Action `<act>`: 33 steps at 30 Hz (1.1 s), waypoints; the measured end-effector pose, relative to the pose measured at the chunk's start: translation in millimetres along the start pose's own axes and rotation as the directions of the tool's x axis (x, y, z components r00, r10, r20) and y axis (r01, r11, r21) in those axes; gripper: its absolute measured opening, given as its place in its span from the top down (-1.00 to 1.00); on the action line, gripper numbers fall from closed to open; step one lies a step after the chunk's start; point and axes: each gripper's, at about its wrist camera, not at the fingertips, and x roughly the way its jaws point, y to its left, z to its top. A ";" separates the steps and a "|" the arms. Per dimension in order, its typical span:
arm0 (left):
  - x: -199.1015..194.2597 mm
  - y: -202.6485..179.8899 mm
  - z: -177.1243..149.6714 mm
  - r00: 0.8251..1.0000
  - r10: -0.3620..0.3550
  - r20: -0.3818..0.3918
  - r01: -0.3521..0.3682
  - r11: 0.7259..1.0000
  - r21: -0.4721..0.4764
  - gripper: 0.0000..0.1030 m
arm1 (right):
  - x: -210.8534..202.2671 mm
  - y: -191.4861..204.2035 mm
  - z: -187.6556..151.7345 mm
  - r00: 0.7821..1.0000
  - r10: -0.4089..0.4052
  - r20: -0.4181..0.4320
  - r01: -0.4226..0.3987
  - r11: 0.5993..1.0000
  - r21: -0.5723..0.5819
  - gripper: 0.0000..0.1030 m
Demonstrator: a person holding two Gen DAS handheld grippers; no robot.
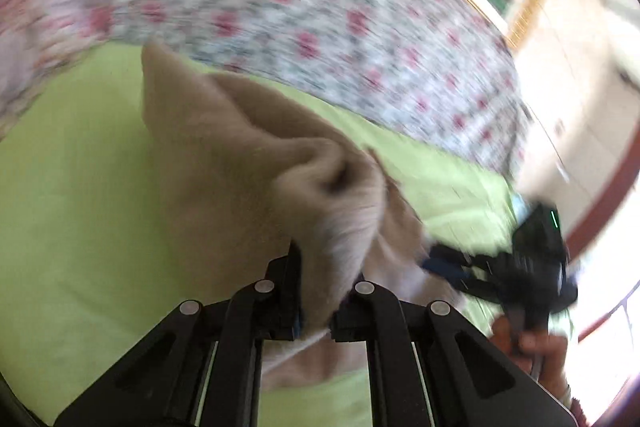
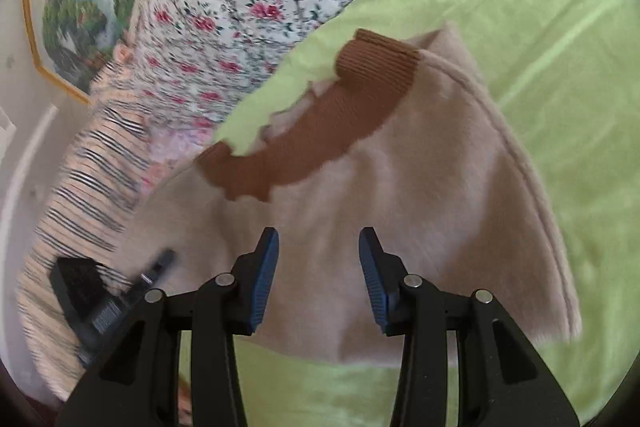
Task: Fold small clothes
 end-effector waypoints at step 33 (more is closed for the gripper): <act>133.3 -117.0 -50.2 0.946 -0.196 -0.257 0.221 0.973 0.073 0.85 | 37.8 -14.4 73.1 0.951 -0.306 -0.042 0.277 0.906 -0.319 0.71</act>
